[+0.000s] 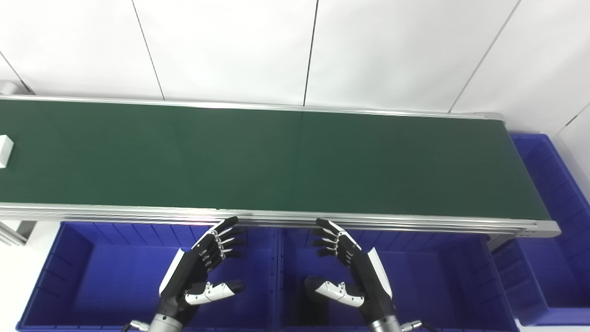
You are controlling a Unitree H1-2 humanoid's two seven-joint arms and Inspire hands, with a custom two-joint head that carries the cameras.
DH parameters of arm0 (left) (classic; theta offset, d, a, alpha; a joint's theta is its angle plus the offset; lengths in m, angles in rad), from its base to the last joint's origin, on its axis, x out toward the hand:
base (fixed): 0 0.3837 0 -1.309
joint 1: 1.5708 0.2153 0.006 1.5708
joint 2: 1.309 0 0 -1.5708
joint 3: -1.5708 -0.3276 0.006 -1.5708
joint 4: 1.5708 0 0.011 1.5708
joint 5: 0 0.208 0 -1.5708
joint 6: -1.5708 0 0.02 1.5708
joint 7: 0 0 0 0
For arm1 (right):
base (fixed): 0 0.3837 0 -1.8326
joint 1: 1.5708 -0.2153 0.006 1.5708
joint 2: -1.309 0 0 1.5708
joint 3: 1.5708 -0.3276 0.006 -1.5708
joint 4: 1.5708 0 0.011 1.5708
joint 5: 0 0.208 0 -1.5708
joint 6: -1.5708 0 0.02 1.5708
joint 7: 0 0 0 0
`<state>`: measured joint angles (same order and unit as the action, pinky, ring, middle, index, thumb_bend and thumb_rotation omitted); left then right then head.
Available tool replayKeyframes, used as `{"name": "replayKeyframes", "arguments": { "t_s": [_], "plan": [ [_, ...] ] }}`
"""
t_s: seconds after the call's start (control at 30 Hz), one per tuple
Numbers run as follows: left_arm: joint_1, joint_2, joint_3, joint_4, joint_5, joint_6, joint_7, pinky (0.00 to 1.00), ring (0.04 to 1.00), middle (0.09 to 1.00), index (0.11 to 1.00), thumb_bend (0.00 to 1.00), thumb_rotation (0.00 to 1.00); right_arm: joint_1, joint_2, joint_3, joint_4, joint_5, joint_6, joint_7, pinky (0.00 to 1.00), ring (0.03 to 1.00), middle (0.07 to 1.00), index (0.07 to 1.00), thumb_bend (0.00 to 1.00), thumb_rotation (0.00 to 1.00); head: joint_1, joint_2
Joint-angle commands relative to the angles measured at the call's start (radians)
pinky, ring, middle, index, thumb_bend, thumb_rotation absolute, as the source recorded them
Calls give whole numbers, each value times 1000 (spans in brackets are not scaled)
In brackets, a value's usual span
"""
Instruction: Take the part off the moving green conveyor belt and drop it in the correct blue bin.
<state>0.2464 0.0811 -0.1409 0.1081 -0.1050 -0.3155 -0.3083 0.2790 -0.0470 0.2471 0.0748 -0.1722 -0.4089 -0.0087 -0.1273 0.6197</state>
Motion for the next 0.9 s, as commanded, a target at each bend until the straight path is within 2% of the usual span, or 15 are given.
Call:
{"name": "replayKeyframes", "arguments": {
  "t_s": [0.0, 0.33, 0.43, 0.7, 0.87],
  "plan": [
    [-15, 1, 3, -19, -1, -32, 7, 677, 758, 819, 867, 904, 358, -7, 6, -1, -14, 1, -43, 7, 663, 734, 797, 853, 724, 489, -1, -1],
    [-14, 0, 3, -17, -12, -34, 3, 701, 768, 824, 867, 879, 330, -6, 5, -1, -13, 3, -47, 7, 662, 735, 801, 855, 718, 478, 5, -2],
    [-13, 0, 3, -18, -8, -32, 5, 689, 765, 821, 869, 910, 358, -5, 6, -2, -13, 4, -45, 6, 664, 737, 801, 856, 721, 476, 10, -2],
    [-14, -2, 3, -17, -11, -27, 4, 690, 766, 821, 866, 881, 331, -7, 4, -4, -12, 1, -44, 5, 663, 735, 800, 855, 720, 487, 36, -2],
    [-11, -6, 2, -23, -6, -15, 9, 675, 758, 816, 860, 929, 353, -5, 2, -5, -15, 1, -46, 6, 659, 732, 798, 857, 704, 469, 82, -14]
  ]
}}
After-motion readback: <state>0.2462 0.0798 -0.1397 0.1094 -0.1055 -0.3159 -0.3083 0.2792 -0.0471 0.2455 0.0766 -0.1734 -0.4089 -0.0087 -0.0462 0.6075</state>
